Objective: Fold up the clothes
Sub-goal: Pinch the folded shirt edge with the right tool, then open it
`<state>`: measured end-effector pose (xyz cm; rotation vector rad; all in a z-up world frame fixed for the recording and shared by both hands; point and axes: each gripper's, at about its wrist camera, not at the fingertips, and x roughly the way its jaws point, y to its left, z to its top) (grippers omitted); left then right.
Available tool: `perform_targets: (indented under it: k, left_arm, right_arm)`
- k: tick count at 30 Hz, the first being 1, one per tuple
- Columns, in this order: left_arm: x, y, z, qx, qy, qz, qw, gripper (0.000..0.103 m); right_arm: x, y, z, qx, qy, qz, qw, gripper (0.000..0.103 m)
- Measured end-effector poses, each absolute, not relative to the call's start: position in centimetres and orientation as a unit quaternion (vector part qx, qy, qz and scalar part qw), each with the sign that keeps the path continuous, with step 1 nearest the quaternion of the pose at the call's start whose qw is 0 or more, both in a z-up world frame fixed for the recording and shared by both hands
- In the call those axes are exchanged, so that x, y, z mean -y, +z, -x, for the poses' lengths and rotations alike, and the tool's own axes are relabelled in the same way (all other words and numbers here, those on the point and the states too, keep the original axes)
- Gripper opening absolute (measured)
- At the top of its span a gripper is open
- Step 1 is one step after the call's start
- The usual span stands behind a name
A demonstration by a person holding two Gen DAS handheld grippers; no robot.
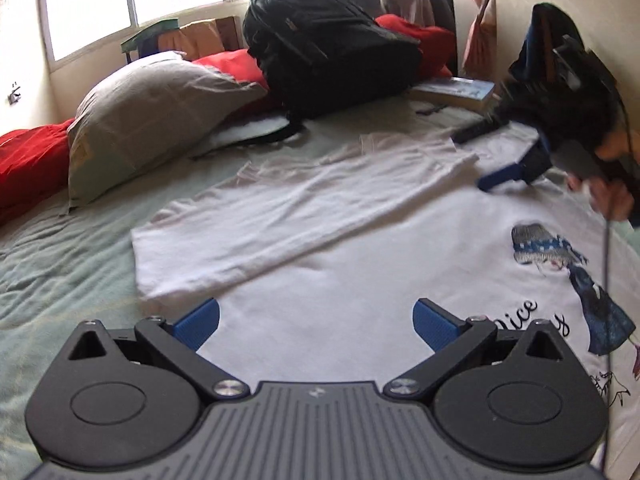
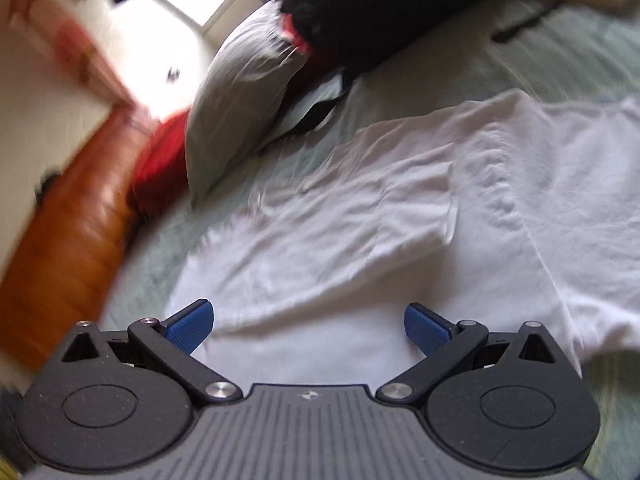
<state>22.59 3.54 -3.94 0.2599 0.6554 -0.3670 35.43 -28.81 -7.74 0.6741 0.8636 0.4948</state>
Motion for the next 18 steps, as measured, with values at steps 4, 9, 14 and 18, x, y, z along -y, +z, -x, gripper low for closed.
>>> perform_targets:
  k: [4, 9, 14, 18]
  left_arm:
    - [-3.5, -4.2, -22.0, -0.316, -0.172, -0.113, 0.926, 0.102]
    - [-4.2, -3.8, -21.7, -0.308, -0.166, -0.088, 0.933, 0.102]
    - [-4.8, -3.7, -21.4, -0.309, -0.158, -0.068, 0.935, 0.102]
    - [-4.7, -3.7, -21.3, -0.311, -0.154, -0.073, 0.935, 0.102]
  right_arm:
    - [30.5, -9.0, -37.1, -0.377, 0.229, -0.381, 0.813, 0.103]
    - [30.9, -9.6, -38.3, -0.365, 0.199, -0.385, 0.824, 0.093]
    - [31.4, -10.4, -38.9, -0.368, 0.16, -0.376, 0.835, 0.038]
    - [32.0, -10.8, -38.8, -0.378, 0.137, -0.384, 0.831, 0.008]
